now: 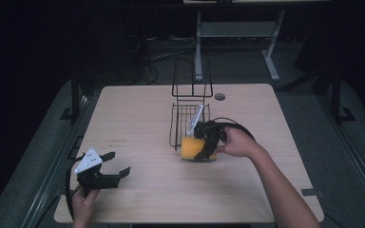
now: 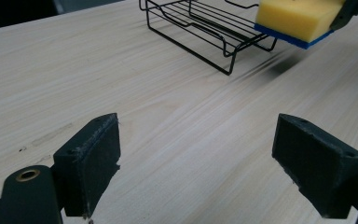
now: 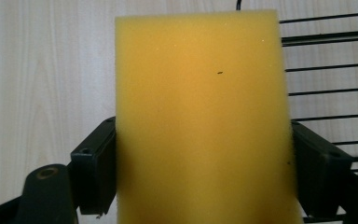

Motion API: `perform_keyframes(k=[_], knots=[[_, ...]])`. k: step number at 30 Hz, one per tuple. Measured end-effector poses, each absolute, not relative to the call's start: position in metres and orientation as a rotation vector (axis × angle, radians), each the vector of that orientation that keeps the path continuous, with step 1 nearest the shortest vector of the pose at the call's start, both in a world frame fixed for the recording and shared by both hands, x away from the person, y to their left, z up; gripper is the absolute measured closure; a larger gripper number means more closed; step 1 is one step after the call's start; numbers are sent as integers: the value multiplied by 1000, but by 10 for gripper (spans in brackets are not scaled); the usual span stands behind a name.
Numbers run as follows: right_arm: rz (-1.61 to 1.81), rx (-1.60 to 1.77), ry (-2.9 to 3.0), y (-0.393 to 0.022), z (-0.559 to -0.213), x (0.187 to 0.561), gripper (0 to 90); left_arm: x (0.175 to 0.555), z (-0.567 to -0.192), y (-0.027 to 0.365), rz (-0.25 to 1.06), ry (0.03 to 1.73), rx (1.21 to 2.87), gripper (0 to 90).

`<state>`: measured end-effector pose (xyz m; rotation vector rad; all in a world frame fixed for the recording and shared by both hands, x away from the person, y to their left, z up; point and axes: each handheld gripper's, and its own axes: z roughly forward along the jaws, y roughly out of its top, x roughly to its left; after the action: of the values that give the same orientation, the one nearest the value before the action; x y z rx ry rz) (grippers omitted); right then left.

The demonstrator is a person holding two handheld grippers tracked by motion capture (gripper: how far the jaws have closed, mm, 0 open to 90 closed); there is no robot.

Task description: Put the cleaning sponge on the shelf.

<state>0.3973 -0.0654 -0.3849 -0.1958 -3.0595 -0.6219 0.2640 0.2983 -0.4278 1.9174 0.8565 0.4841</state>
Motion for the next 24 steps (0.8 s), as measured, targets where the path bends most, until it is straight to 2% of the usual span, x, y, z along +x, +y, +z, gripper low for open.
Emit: perform_keyframes(k=[24], knots=[[-631,-241,-3039,-60,-386,420,211,264,-428,299,484,858,1911,146]])
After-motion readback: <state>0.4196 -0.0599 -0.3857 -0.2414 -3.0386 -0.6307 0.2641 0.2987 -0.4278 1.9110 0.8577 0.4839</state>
